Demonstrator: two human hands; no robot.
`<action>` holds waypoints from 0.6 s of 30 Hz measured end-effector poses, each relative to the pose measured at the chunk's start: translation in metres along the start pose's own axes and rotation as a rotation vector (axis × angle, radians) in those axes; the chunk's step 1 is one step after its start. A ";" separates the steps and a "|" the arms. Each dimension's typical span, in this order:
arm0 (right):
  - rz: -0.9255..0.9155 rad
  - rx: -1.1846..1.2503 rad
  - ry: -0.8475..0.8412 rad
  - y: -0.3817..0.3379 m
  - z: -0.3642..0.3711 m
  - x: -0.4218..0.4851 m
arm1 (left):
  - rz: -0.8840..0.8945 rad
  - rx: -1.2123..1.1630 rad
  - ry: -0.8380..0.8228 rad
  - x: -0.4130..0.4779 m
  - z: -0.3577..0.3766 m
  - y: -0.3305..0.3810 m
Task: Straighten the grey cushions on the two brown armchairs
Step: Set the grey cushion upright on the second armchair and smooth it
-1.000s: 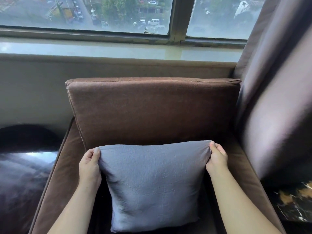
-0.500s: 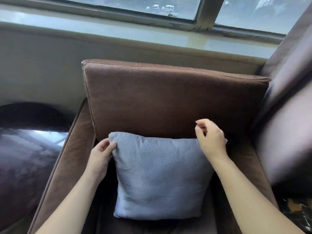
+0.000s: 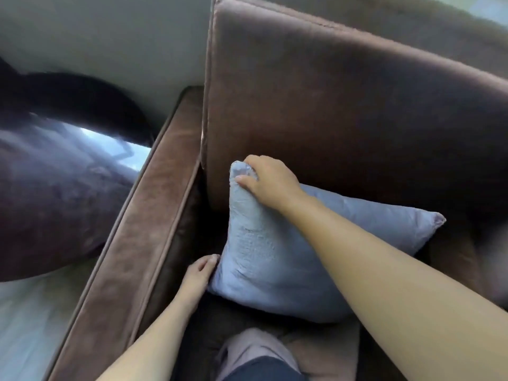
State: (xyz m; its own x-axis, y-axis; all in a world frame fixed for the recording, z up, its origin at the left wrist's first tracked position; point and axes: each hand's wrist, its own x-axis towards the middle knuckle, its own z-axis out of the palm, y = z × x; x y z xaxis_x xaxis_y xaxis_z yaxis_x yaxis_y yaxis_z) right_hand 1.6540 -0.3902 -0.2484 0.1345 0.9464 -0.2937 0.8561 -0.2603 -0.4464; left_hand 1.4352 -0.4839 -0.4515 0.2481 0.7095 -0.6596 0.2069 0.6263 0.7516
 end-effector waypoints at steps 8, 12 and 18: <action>-0.010 0.140 0.130 0.009 0.007 -0.001 | -0.318 0.073 0.064 -0.014 -0.025 -0.088; -0.023 0.177 0.139 0.006 0.002 -0.004 | -0.297 0.104 0.077 0.002 -0.020 -0.087; -0.016 0.197 0.157 0.012 0.000 -0.003 | -0.238 0.193 0.099 0.018 -0.023 -0.103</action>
State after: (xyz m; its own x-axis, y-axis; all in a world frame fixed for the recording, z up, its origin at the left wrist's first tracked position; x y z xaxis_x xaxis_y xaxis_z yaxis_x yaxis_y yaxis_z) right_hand 1.6642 -0.3959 -0.2527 0.2111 0.9647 -0.1575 0.7468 -0.2631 -0.6108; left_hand 1.3968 -0.5280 -0.5412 0.0799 0.5839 -0.8079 0.4260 0.7127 0.5573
